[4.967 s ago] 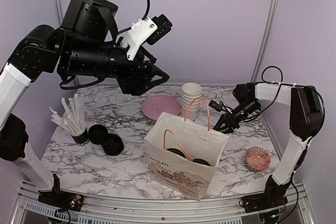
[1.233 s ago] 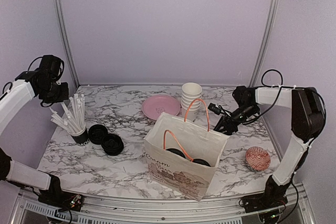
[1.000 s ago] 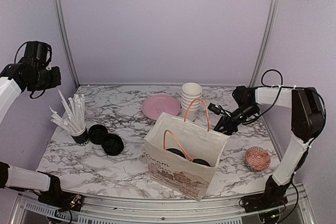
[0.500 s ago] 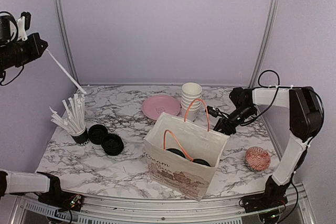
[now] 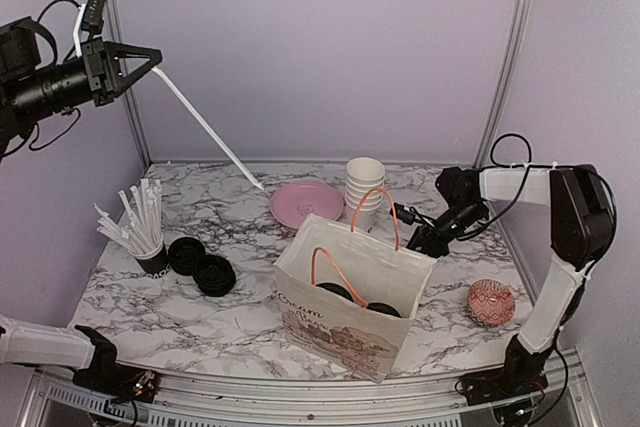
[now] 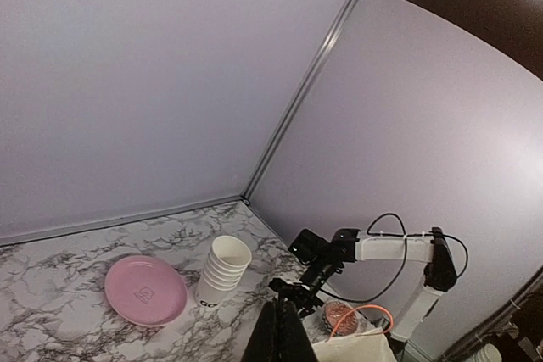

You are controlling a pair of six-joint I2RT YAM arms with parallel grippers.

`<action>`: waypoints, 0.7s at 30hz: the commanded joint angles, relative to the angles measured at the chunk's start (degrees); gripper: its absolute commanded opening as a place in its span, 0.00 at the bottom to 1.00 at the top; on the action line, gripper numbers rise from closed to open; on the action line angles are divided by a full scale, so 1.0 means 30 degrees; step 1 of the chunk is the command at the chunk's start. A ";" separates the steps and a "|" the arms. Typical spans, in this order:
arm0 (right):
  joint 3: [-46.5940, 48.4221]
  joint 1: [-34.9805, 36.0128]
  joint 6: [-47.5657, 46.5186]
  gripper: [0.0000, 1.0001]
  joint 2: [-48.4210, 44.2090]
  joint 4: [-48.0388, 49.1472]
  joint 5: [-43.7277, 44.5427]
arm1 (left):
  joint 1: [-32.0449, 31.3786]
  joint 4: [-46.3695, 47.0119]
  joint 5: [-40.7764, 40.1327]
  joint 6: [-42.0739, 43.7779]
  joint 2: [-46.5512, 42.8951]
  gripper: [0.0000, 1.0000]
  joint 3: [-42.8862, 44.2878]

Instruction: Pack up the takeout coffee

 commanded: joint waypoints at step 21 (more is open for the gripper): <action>-0.0132 0.0184 0.0037 0.41 0.0400 0.0153 0.0753 | -1.3226 1.1026 -0.1440 -0.2889 0.9332 0.16 -0.4469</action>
